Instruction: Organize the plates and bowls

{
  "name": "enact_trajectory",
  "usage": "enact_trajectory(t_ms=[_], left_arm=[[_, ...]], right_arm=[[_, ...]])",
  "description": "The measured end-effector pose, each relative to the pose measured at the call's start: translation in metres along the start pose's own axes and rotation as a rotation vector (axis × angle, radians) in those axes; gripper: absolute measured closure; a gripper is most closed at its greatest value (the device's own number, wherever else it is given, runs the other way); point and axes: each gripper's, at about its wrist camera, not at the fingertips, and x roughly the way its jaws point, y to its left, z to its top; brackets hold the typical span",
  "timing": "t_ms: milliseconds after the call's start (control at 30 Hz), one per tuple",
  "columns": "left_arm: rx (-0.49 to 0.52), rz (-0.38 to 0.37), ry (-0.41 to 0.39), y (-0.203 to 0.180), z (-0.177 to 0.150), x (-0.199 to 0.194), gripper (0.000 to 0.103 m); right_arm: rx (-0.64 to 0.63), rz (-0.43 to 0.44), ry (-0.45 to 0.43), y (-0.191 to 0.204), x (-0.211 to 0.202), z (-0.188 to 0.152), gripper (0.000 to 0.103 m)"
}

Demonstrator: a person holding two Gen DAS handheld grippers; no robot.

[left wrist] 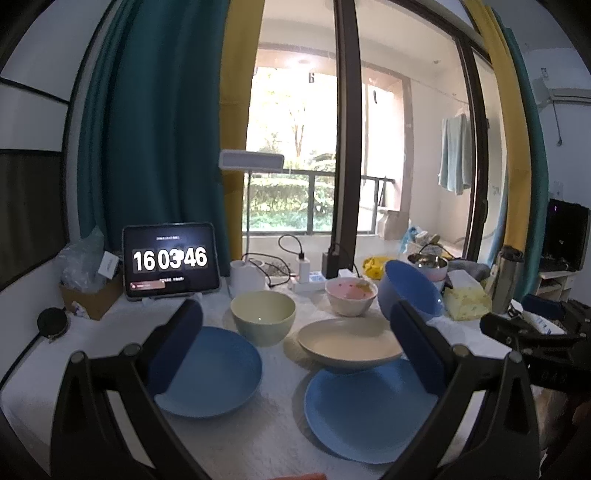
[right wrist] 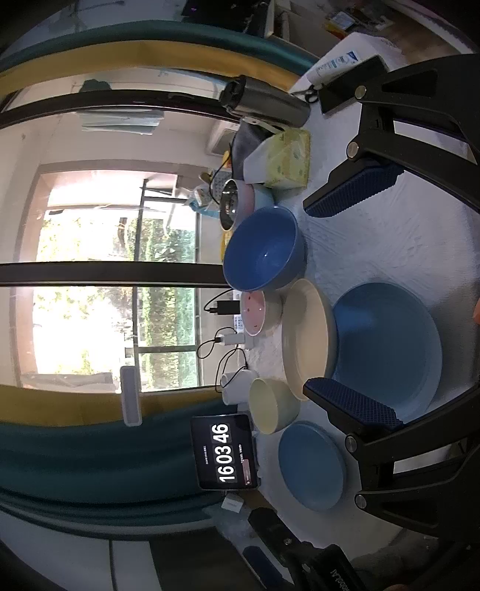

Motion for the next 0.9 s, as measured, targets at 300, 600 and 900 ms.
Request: enact_trajectory(t_ms=[300, 600, 900], left_arm=[[0.007, -0.007, 0.064, -0.002, -0.004, 0.030, 0.001], [0.002, -0.020, 0.131, -0.009, -0.009, 0.061, 0.002], [-0.014, -0.035, 0.215, -0.012, -0.013, 0.097, 0.006]], right_arm=[[0.021, 0.013, 0.046, -0.010, 0.031, 0.005, 0.012], [0.068, 0.030, 0.116, -0.027, 0.067, 0.007, 0.020], [0.120, 0.073, 0.176, -0.035, 0.100, 0.007, 0.033]])
